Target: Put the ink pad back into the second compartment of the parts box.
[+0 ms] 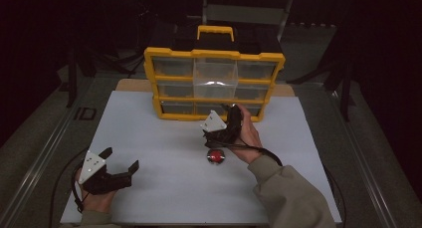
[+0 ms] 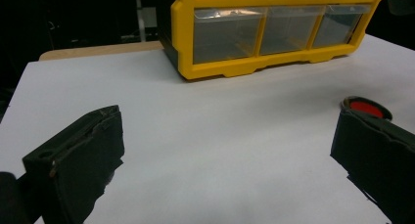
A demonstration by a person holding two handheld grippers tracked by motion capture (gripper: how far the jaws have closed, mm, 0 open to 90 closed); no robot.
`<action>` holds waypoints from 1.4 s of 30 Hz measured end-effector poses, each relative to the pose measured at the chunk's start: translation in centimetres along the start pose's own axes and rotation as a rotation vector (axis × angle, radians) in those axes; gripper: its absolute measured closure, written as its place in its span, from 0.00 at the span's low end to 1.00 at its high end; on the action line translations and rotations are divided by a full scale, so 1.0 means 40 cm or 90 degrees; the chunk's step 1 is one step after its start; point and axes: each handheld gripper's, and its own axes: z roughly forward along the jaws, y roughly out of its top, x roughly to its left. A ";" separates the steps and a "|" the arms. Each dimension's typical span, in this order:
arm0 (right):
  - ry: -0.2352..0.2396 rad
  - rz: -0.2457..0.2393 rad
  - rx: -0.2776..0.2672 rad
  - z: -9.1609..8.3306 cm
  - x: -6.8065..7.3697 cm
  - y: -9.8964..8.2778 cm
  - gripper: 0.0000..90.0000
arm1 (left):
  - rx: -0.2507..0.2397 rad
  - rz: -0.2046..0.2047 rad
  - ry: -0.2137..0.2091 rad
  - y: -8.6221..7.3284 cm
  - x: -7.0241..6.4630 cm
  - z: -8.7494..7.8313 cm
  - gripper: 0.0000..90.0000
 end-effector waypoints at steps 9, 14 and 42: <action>0.077 0.076 0.009 0.001 -0.024 -0.009 0.10 | 0.001 -0.001 0.001 0.000 0.000 0.000 0.00; 0.113 0.104 0.018 0.006 -0.033 -0.017 0.12 | 0.001 -0.001 0.003 0.000 0.000 0.000 0.00; 0.207 0.158 0.064 0.040 -0.026 -0.068 0.11 | 0.001 -0.003 0.003 -0.001 0.002 -0.001 0.00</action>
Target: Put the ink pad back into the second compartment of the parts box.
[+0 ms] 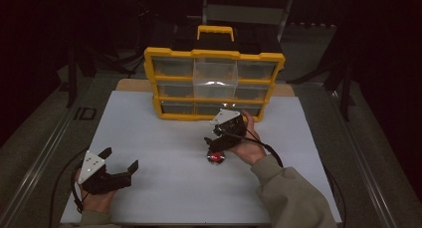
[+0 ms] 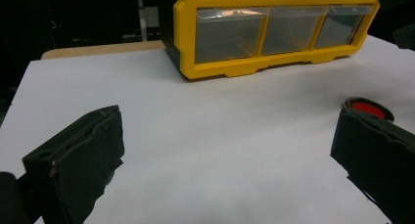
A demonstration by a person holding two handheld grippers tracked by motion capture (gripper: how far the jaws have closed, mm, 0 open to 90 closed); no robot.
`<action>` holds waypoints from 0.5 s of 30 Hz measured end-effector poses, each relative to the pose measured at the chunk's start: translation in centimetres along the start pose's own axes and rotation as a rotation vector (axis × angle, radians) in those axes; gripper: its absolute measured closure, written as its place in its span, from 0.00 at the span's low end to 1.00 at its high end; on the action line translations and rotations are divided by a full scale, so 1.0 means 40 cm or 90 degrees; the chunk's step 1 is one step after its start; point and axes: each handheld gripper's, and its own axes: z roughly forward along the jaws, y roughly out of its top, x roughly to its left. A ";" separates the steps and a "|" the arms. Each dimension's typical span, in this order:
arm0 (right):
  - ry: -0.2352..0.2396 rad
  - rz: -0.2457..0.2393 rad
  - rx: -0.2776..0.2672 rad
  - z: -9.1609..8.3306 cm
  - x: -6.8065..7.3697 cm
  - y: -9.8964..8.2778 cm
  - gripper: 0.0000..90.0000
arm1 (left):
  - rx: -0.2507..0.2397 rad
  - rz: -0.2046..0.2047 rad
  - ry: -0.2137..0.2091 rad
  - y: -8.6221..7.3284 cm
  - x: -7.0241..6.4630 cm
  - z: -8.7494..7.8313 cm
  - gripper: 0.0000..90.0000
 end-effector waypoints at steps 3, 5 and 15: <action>0.010 0.005 0.006 0.005 0.001 -0.005 0.10 | 0.000 0.000 0.000 0.000 -0.001 0.000 0.00; 0.013 0.004 0.009 0.008 0.001 -0.007 0.10 | 0.000 -0.001 0.000 0.000 -0.001 0.000 0.00; 0.034 -0.010 0.035 0.027 0.018 -0.015 0.10 | -0.001 -0.001 -0.001 0.000 0.000 0.000 0.00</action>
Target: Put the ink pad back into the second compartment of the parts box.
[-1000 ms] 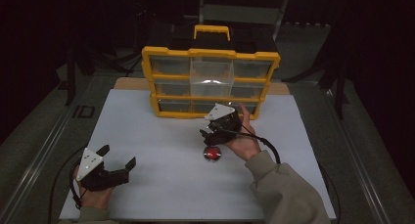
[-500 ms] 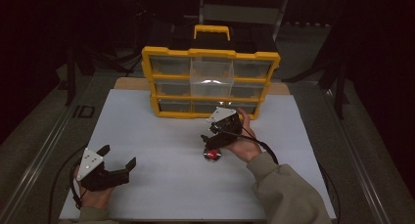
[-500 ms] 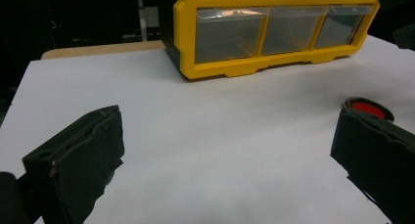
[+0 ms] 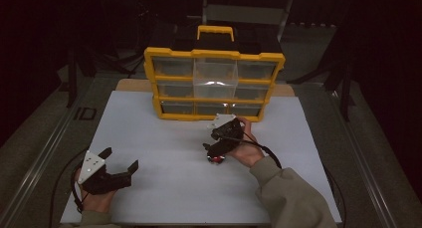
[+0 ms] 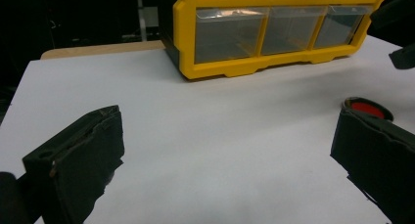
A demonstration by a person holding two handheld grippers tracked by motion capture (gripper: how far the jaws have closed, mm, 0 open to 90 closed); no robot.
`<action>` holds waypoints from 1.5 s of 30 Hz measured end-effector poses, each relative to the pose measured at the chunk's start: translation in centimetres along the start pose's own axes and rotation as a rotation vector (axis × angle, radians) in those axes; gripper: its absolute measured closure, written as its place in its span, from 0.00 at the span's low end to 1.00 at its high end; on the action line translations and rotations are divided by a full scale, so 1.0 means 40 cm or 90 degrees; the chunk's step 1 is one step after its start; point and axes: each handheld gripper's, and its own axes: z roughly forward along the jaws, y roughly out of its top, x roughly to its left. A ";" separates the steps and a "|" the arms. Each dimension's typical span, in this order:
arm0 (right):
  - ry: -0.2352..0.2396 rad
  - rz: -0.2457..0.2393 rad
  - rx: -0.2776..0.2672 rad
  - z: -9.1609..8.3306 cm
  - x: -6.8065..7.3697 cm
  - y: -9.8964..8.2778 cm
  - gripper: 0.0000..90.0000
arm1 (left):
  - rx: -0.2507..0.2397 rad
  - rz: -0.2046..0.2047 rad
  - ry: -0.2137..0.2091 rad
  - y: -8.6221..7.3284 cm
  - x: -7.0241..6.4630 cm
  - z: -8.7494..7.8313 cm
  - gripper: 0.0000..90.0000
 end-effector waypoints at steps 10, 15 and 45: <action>0.022 -0.005 0.023 0.020 0.008 -0.015 0.10 | 0.001 -0.001 -0.001 0.000 0.000 0.001 0.00; 0.031 -0.004 0.037 0.030 0.010 -0.020 0.10 | 0.001 -0.001 -0.001 0.000 0.000 0.001 0.00; 0.104 -0.024 0.119 0.093 0.022 -0.057 0.10 | -0.004 -0.002 0.001 0.000 0.000 -0.002 0.00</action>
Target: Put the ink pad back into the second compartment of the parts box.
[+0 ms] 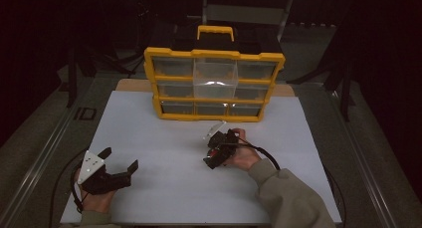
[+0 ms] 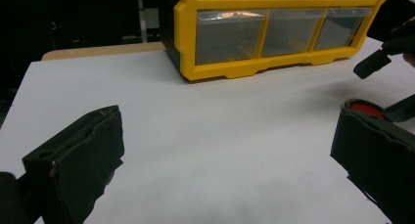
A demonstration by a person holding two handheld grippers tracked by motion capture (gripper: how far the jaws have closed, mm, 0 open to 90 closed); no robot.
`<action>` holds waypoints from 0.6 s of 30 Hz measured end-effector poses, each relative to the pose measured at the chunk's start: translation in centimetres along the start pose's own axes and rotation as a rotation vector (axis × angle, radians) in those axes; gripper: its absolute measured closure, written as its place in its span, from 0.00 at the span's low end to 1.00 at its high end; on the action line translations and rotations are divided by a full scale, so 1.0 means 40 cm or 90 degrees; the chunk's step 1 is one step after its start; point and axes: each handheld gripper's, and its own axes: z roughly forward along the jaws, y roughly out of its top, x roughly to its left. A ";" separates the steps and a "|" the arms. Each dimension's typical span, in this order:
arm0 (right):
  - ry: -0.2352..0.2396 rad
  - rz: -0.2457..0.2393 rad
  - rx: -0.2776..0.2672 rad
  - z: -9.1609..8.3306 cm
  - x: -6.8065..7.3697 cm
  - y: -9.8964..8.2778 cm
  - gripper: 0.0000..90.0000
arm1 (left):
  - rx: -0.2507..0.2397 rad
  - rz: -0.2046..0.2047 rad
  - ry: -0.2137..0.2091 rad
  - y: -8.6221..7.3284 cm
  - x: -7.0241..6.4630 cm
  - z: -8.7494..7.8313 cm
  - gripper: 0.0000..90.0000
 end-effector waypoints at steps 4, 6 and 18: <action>0.003 0.003 0.014 0.012 0.002 -0.008 0.10 | 0.001 0.000 0.000 0.000 0.000 0.000 0.00; 0.007 0.004 0.022 0.018 0.002 -0.011 0.10 | 0.001 0.001 0.000 0.000 0.000 0.000 0.00; 0.014 0.008 0.065 0.041 0.004 -0.022 0.14 | 0.002 0.001 -0.001 0.000 0.000 0.000 0.00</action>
